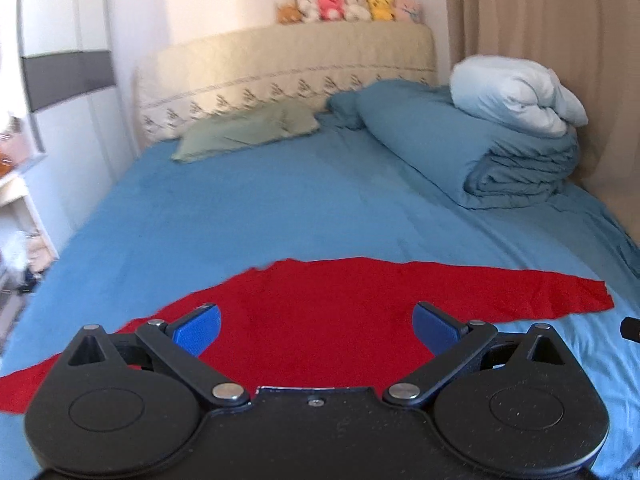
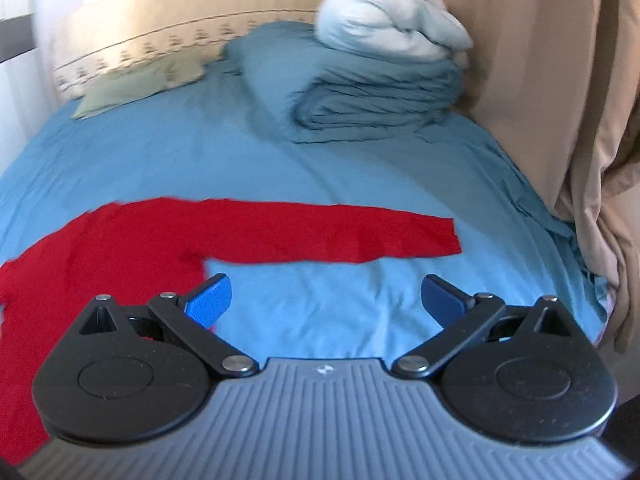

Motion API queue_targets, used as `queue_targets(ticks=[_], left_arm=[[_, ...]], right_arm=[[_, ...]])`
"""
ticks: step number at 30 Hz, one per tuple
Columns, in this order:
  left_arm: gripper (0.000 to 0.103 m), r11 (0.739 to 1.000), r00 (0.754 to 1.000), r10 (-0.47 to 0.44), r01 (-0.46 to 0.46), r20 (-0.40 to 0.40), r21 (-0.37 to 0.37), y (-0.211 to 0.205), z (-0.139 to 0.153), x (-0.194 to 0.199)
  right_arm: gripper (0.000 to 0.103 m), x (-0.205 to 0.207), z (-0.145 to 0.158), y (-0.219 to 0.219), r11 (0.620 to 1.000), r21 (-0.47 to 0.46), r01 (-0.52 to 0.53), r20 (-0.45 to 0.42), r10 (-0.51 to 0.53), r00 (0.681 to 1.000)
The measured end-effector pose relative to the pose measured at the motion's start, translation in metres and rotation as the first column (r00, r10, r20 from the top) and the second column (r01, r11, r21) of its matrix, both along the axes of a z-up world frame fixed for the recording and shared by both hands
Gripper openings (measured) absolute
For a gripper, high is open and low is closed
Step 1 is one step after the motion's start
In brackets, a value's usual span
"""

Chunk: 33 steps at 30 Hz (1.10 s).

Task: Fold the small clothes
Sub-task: 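Lower the right tool to a sleeve cuff and close on it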

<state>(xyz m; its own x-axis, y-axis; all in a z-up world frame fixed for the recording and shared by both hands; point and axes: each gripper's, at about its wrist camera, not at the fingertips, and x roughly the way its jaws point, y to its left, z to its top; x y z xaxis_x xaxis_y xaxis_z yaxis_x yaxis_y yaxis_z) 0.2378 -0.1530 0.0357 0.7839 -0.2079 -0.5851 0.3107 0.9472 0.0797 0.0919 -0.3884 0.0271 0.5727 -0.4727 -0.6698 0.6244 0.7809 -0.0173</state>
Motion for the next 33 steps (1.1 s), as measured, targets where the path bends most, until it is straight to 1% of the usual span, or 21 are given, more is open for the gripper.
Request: queue_targets(ticks=[4, 6, 11, 14, 20, 22, 25, 28, 29, 31, 32, 33], left_arm=[[0.103, 0.999, 0.997, -0.033, 0.032, -0.069, -0.016, -0.035, -0.033, 0.057], [0.103, 0.999, 0.993, -0.042, 0.040, -0.113, -0.015, -0.050, -0.055, 0.084], [0.103, 0.998, 0.982, -0.055, 0.056, -0.181, -0.001, -0.074, -0.102, 0.129], [0.103, 0.998, 0.979, -0.051, 0.057, -0.198, 0.026, -0.088, -0.128, 0.147], [0.103, 0.999, 0.965, -0.046, 0.046, -0.257, -0.005, -0.096, -0.164, 0.176], [0.103, 0.999, 0.964, -0.047, 0.046, -0.263, -0.011, -0.099, -0.171, 0.182], [0.103, 0.999, 0.963, -0.030, 0.039, -0.267, 0.027, -0.105, -0.181, 0.189], [0.103, 0.998, 0.959, -0.024, 0.039, -0.284, 0.045, -0.107, -0.190, 0.198], [0.103, 0.998, 0.957, -0.018, 0.033, -0.288, 0.047, -0.107, -0.192, 0.200], [0.103, 0.999, 0.956, -0.011, 0.026, -0.294, 0.048, -0.105, -0.196, 0.205], [0.103, 0.998, 0.954, -0.004, 0.021, -0.301, 0.053, -0.104, -0.198, 0.208], [0.103, 0.998, 0.951, 0.002, 0.016, -0.309, 0.055, -0.102, -0.199, 0.210]], right_arm=[[0.103, 0.031, -0.036, -0.055, 0.997, 0.006, 0.075, -0.020, -0.075, 0.997], [0.103, 0.043, -0.056, -0.080, 0.995, 0.017, 0.103, -0.022, -0.102, 0.994], [0.103, 0.062, -0.106, -0.125, 0.984, 0.039, 0.174, -0.035, -0.173, 0.984], [0.103, 0.068, -0.132, -0.146, 0.976, 0.047, 0.212, -0.031, -0.210, 0.977], [0.103, 0.065, -0.174, -0.183, 0.948, 0.099, 0.302, 0.005, -0.304, 0.953], [0.103, 0.060, -0.183, -0.190, 0.935, 0.123, 0.332, 0.027, -0.337, 0.941], [0.103, 0.054, -0.196, -0.202, 0.916, 0.165, 0.367, 0.062, -0.381, 0.923], [0.103, 0.047, -0.203, -0.212, 0.897, 0.205, 0.392, 0.113, -0.420, 0.901], [0.102, 0.045, -0.204, -0.215, 0.892, 0.215, 0.398, 0.134, -0.431, 0.893], [0.090, 0.043, -0.206, -0.221, 0.881, 0.233, 0.413, 0.169, -0.454, 0.875], [0.087, 0.042, -0.206, -0.225, 0.874, 0.245, 0.419, 0.181, -0.465, 0.866], [0.081, 0.041, -0.207, -0.228, 0.866, 0.261, 0.426, 0.190, -0.479, 0.857]])
